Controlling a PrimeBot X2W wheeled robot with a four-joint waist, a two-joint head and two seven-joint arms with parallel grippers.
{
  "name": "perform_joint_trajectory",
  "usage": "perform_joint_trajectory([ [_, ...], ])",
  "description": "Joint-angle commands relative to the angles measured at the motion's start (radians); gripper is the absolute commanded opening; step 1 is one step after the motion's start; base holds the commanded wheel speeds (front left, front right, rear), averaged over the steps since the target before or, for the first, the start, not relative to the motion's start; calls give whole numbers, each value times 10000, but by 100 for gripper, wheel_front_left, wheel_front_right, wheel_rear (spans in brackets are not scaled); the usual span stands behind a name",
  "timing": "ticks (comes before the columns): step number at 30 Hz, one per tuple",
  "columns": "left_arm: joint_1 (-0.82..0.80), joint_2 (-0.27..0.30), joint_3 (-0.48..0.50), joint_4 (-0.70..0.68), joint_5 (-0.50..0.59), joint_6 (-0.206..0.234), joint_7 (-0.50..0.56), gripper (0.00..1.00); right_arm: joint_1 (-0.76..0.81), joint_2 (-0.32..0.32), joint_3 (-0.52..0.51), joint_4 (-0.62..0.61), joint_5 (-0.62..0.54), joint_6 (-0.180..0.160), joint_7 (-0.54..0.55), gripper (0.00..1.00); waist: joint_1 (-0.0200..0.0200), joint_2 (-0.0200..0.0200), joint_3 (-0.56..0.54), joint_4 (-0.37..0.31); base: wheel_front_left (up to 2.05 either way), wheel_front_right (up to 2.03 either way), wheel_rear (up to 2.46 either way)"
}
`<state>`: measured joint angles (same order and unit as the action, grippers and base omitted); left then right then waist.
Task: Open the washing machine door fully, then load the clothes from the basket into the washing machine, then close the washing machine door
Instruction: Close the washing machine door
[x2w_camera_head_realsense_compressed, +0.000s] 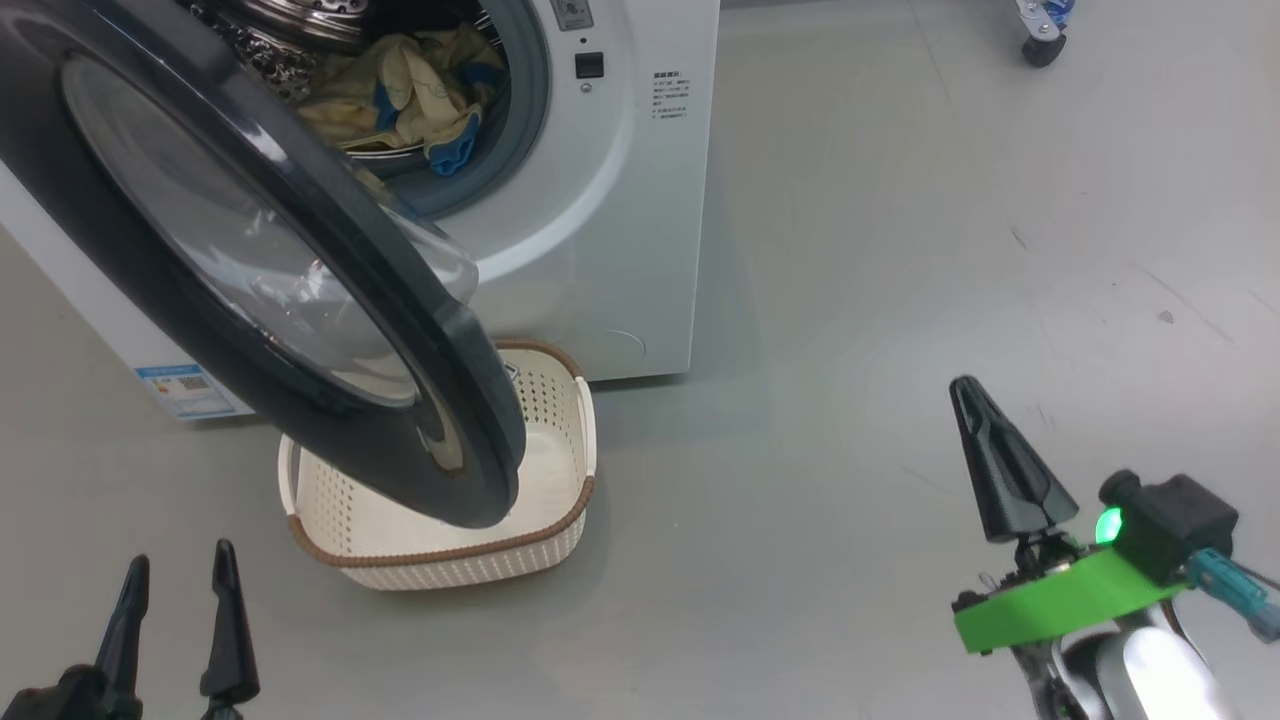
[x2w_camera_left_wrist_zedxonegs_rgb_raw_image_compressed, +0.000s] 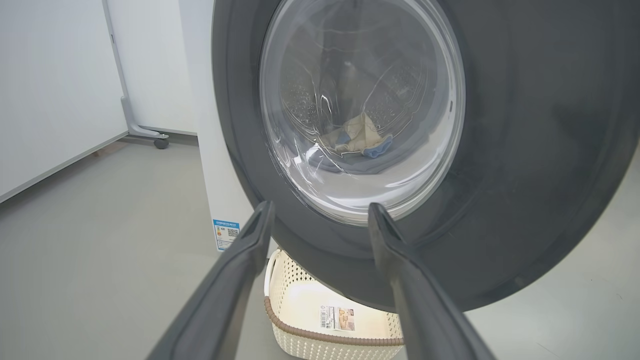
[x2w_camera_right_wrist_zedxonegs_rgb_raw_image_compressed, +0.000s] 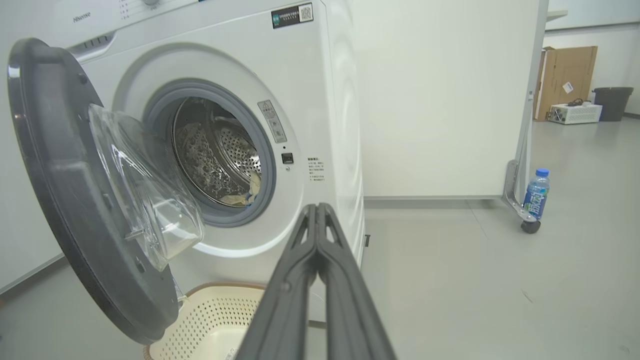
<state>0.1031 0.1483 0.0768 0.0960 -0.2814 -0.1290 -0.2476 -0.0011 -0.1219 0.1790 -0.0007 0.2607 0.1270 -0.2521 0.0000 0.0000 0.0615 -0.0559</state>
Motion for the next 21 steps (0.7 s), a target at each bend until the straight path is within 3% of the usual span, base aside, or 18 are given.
perform_joint_trajectory([
  [1,-224,99,420,-321,64,-14,-141,100,-724,-171,210,-735,-113,37,-97,0,0,0,-16,14,0,0,0],
  [6,-215,93,367,-286,30,-15,-141,100,-1538,-407,759,-2099,-162,37,-97,0,0,0,-49,78,0,0,0],
  [12,-289,72,225,-214,-23,-16,-141,100,-2832,-618,2148,-3314,-65,37,175,0,0,0,-41,293,0,0,0],
  [21,-523,-11,-16,-229,-90,-16,-141,100,-4088,-511,4374,-3679,368,37,626,0,0,0,211,814,0,0,0],
])
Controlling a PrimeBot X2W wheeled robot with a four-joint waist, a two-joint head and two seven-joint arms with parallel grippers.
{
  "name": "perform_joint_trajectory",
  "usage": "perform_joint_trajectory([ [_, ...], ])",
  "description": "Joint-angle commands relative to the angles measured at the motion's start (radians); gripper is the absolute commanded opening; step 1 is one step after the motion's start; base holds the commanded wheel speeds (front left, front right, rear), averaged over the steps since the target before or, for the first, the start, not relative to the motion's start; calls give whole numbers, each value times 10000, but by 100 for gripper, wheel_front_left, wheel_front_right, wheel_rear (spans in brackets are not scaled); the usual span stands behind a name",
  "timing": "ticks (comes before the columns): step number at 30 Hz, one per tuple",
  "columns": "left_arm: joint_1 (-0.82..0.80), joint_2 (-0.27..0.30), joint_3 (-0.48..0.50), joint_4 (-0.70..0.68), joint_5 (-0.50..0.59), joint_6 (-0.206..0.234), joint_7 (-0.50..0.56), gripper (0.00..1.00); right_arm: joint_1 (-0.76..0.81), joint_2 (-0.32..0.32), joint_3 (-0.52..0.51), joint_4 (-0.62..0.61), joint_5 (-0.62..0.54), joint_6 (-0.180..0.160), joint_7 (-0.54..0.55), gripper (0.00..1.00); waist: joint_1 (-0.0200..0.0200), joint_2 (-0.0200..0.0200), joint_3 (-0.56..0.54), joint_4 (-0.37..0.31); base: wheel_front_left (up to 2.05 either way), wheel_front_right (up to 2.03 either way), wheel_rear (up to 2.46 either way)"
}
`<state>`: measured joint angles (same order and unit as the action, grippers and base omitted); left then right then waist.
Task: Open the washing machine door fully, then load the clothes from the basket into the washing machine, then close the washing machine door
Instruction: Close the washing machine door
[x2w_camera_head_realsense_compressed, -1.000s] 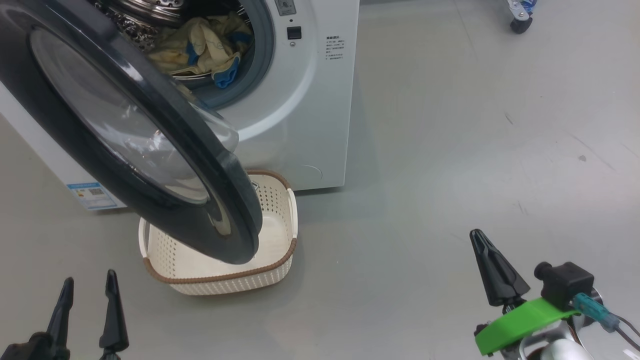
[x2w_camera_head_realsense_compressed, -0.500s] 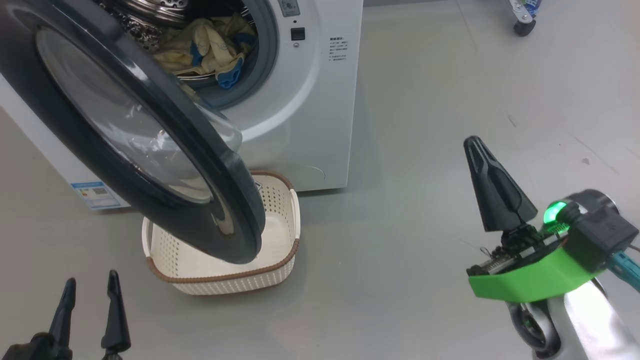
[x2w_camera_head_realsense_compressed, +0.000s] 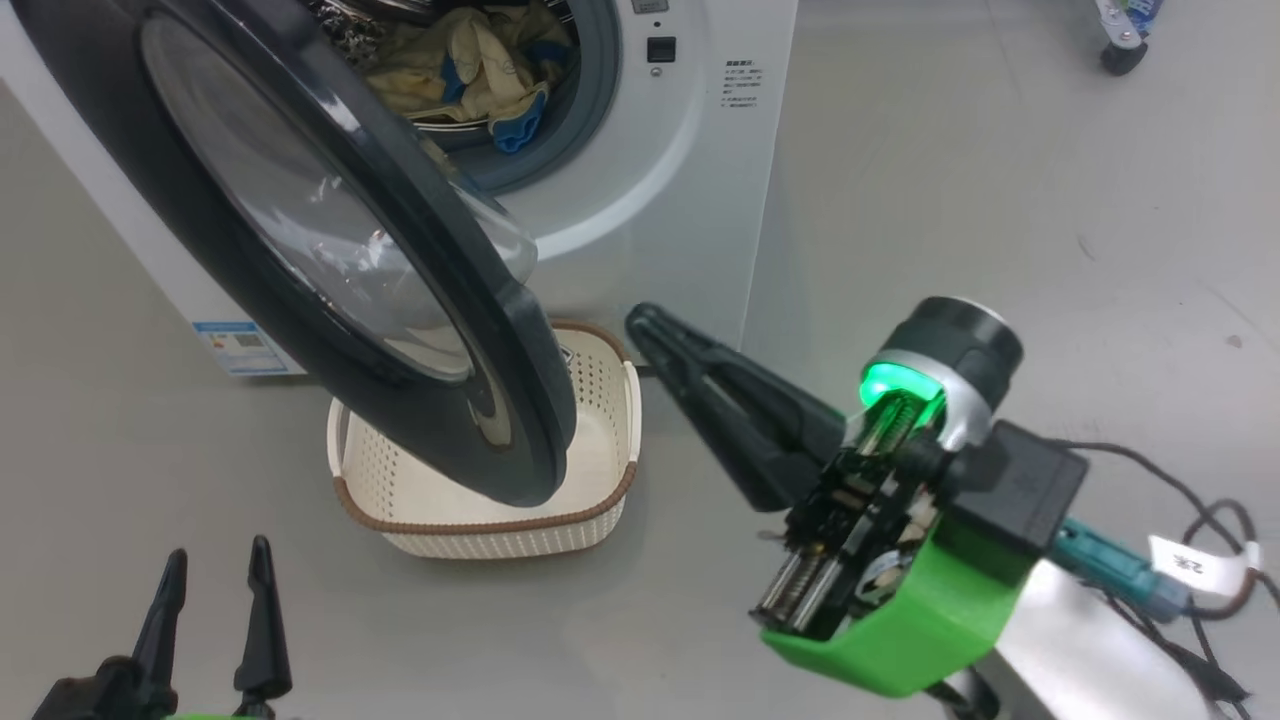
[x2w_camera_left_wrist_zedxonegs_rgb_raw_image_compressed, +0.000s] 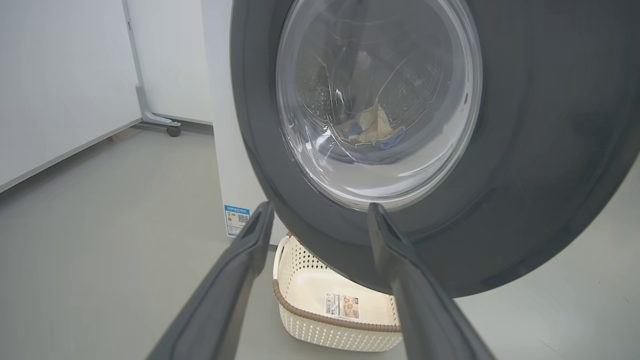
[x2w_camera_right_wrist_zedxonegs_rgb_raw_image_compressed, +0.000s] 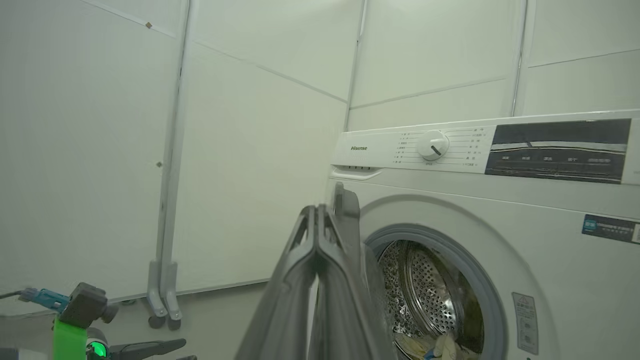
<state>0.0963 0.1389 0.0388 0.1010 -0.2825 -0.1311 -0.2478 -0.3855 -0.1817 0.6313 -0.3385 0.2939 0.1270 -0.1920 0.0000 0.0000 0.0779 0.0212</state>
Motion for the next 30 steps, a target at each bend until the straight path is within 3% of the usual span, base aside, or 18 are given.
perform_joint_trajectory([
  [1,-488,69,320,-271,-85,5,-139,100,-373,106,133,-239,86,37,63,0,0,0,96,125,0,0,0],
  [9,-924,-116,22,-233,-166,4,-139,100,-1143,105,3066,759,882,37,219,0,0,0,673,920,0,0,0],
  [14,-1160,-229,-38,-208,-226,4,-139,100,-1281,40,4031,1503,1181,37,130,0,0,0,1047,1247,0,0,0],
  [19,-1348,-325,-85,-211,-261,4,-139,100,-1193,-101,4061,2282,1298,37,-51,0,0,0,1442,1425,0,0,0],
  [30,-1817,-512,-117,-176,-431,4,-139,100,-1090,-126,3140,3589,1086,37,-356,0,0,0,2183,1627,0,0,0],
])
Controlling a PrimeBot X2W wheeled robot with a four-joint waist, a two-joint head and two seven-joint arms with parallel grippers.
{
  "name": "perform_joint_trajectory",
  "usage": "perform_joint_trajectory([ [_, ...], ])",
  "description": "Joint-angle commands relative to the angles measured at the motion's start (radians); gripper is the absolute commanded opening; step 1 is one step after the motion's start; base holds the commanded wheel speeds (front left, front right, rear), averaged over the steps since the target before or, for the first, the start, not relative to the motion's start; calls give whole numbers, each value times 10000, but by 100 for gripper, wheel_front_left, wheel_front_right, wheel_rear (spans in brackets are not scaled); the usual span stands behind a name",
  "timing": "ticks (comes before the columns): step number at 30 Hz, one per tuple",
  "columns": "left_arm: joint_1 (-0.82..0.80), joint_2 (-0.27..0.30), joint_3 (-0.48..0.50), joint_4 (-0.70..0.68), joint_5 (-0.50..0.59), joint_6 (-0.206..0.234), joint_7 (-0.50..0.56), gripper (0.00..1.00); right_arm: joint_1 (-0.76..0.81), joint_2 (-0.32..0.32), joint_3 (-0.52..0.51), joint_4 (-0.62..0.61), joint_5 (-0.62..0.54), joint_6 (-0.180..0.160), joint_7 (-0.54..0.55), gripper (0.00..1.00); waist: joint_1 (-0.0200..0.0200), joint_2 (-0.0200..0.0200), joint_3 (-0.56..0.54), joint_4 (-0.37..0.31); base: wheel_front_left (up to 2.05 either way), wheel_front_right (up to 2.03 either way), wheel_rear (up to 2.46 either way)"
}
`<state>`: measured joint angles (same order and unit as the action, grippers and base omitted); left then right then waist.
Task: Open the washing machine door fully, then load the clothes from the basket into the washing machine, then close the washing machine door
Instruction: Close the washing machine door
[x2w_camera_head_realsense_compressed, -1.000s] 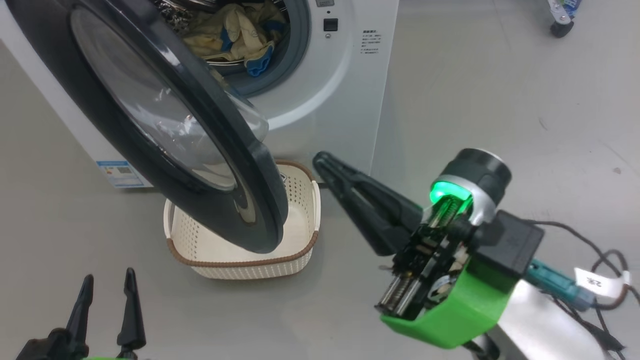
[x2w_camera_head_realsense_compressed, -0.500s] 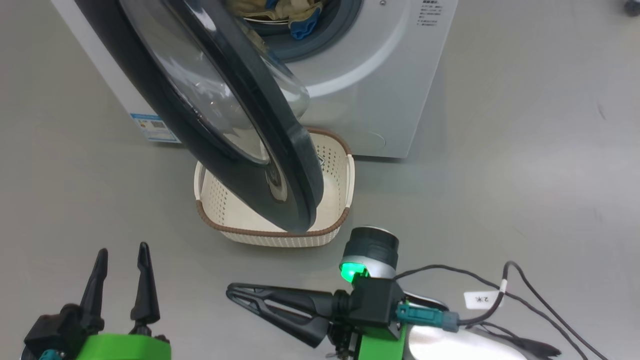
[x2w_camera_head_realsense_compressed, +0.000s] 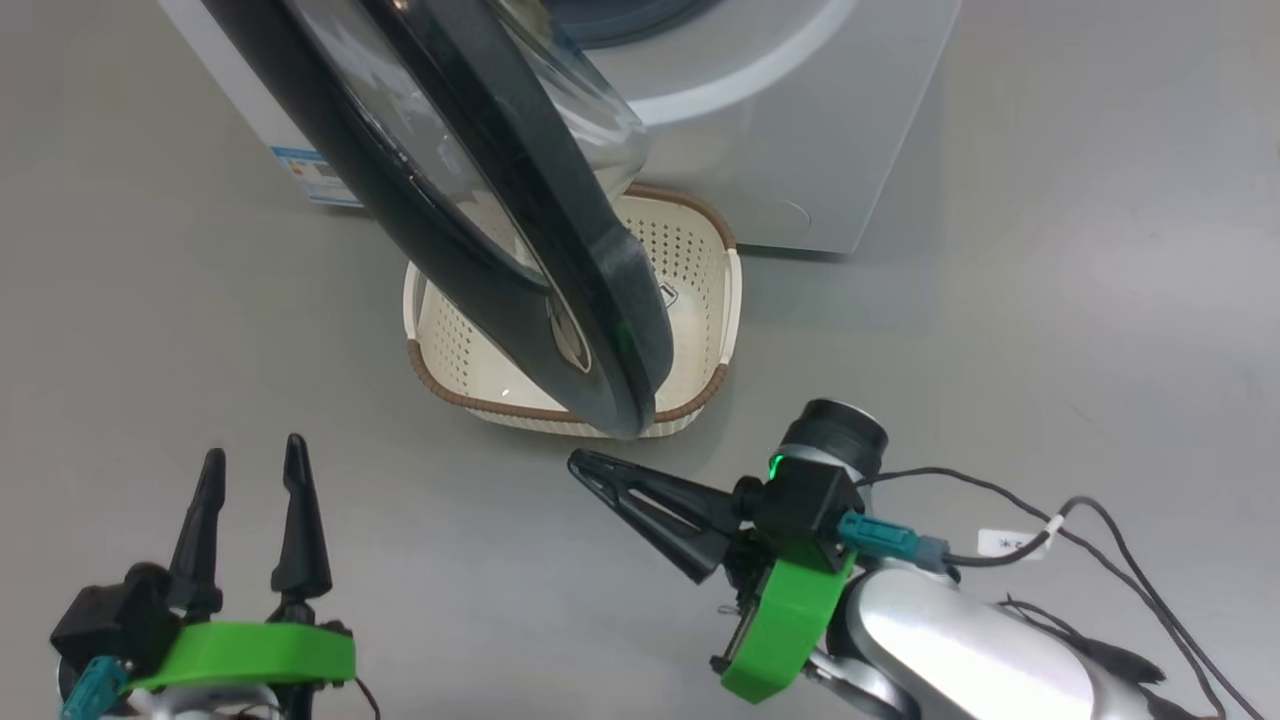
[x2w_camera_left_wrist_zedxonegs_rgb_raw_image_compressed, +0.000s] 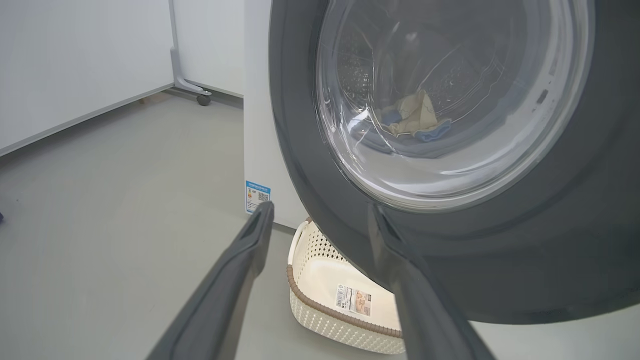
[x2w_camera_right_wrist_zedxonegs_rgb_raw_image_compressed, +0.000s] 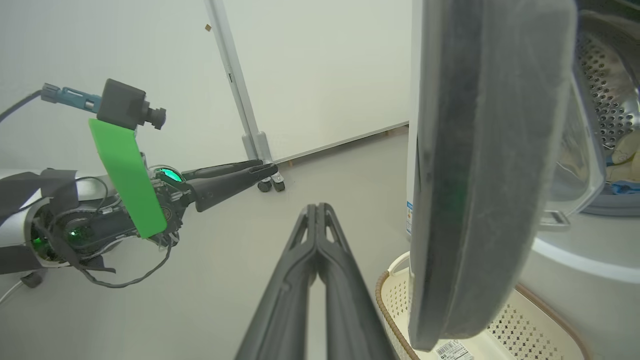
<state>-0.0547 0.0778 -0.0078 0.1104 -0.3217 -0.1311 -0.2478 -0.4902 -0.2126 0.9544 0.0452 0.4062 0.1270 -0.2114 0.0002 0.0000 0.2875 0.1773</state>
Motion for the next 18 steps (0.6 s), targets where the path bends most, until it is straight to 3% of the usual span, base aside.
perform_joint_trajectory([
  [1,-349,104,359,-268,-58,4,-139,100,-69,197,-133,-159,-62,37,-181,0,-2,0,128,101,0,0,0],
  [18,-631,3,188,-388,-199,4,-139,100,-401,706,-1903,1091,-882,37,-451,0,-2,0,643,425,0,0,0],
])
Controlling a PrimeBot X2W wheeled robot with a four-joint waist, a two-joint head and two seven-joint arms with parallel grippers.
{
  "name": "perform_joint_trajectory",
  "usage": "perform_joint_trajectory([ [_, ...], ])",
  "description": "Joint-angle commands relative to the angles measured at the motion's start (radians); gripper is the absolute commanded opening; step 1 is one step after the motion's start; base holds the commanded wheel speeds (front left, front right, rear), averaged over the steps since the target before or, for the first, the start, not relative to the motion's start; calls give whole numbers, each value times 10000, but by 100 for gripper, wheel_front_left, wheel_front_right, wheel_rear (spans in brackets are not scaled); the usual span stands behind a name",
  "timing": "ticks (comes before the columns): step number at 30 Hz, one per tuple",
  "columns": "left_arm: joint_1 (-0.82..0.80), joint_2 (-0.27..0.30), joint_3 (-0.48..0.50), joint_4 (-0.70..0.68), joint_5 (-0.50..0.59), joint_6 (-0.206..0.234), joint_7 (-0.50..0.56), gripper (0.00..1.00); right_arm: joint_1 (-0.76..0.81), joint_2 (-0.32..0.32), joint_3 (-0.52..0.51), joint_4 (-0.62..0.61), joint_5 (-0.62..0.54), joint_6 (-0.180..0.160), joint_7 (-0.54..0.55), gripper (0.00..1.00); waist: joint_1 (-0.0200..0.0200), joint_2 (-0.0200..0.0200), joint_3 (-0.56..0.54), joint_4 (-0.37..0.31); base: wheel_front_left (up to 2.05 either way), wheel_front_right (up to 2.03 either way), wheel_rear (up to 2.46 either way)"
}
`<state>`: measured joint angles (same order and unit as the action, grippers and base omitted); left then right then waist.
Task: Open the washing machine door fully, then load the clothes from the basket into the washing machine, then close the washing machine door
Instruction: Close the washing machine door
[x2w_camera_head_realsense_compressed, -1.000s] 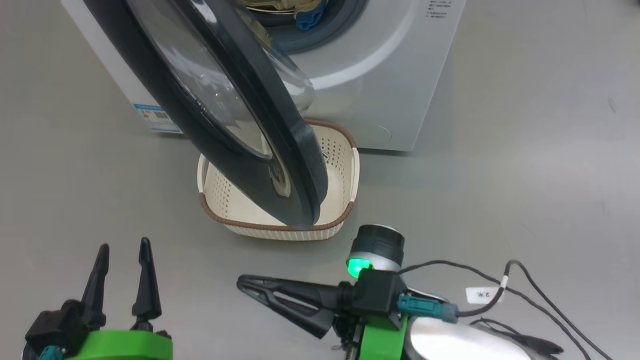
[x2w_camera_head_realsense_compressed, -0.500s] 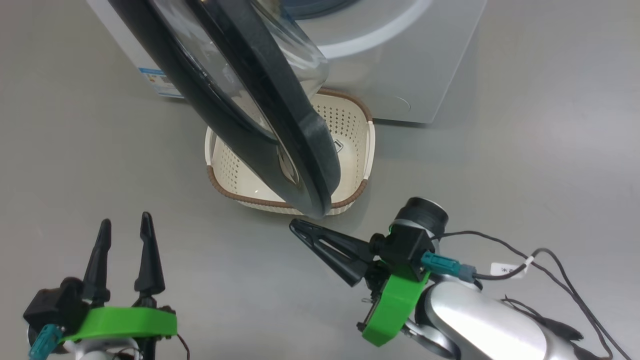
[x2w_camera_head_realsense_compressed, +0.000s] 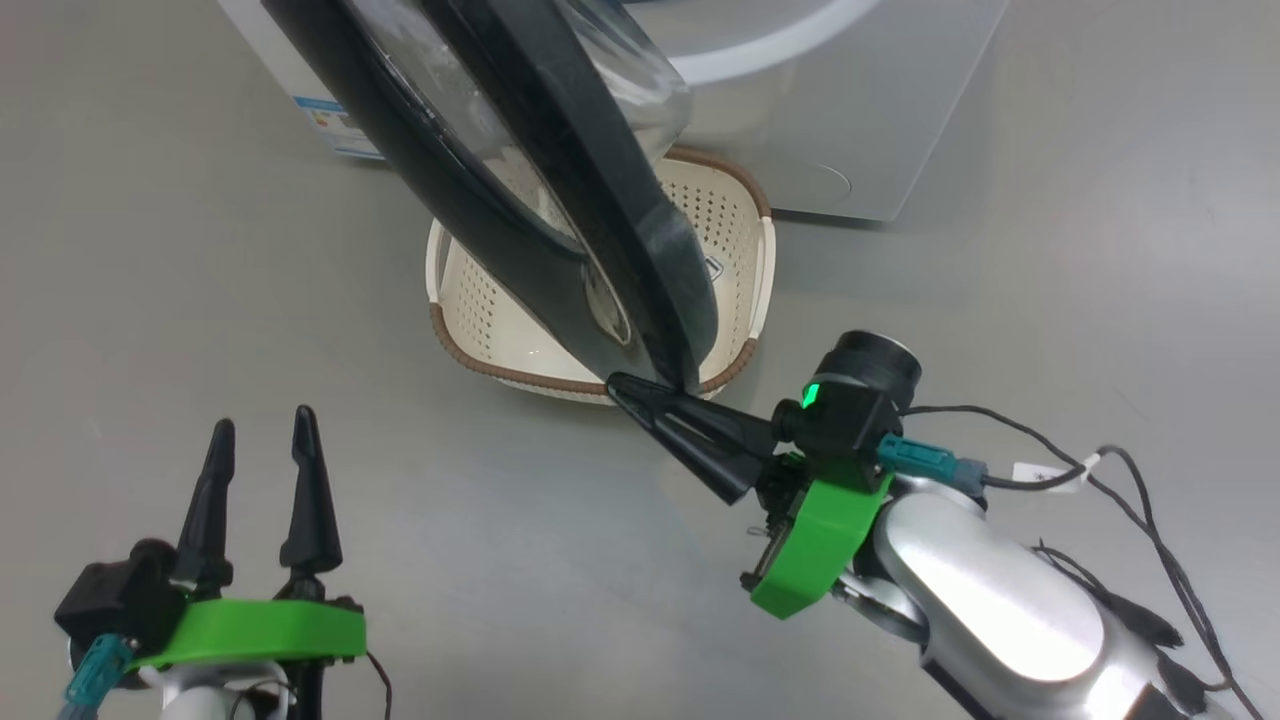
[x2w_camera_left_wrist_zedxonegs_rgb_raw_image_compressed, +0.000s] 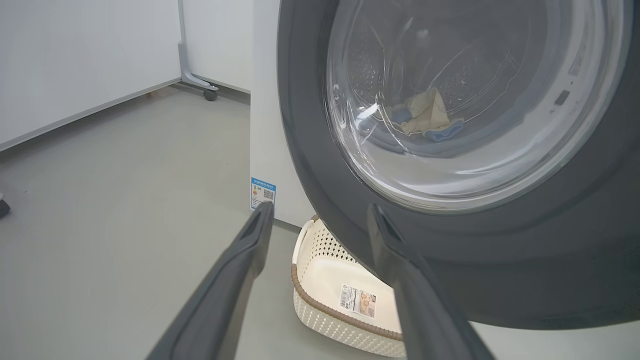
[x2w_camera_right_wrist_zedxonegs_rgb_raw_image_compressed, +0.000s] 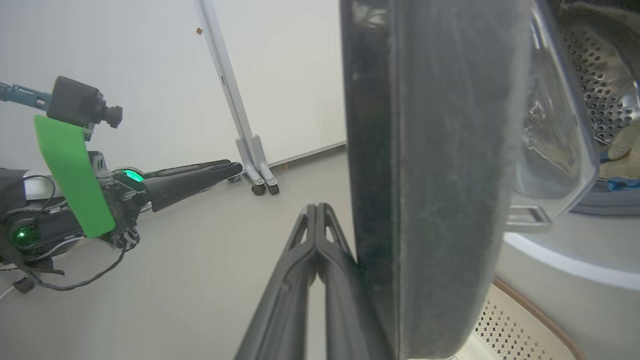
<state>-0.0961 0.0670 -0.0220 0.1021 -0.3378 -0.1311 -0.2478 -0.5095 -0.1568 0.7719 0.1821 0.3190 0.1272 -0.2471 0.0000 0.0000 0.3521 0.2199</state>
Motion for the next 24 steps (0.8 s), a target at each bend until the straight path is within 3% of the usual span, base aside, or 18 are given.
perform_joint_trajectory([
  [1,-230,105,324,-295,-42,4,-139,100,-213,172,-226,-222,-66,35,-102,0,0,0,5,-8,0,0,0],
  [24,-303,177,-93,-203,-118,4,-139,100,-583,785,-3436,752,-935,35,-145,0,0,0,33,16,0,0,0],
])
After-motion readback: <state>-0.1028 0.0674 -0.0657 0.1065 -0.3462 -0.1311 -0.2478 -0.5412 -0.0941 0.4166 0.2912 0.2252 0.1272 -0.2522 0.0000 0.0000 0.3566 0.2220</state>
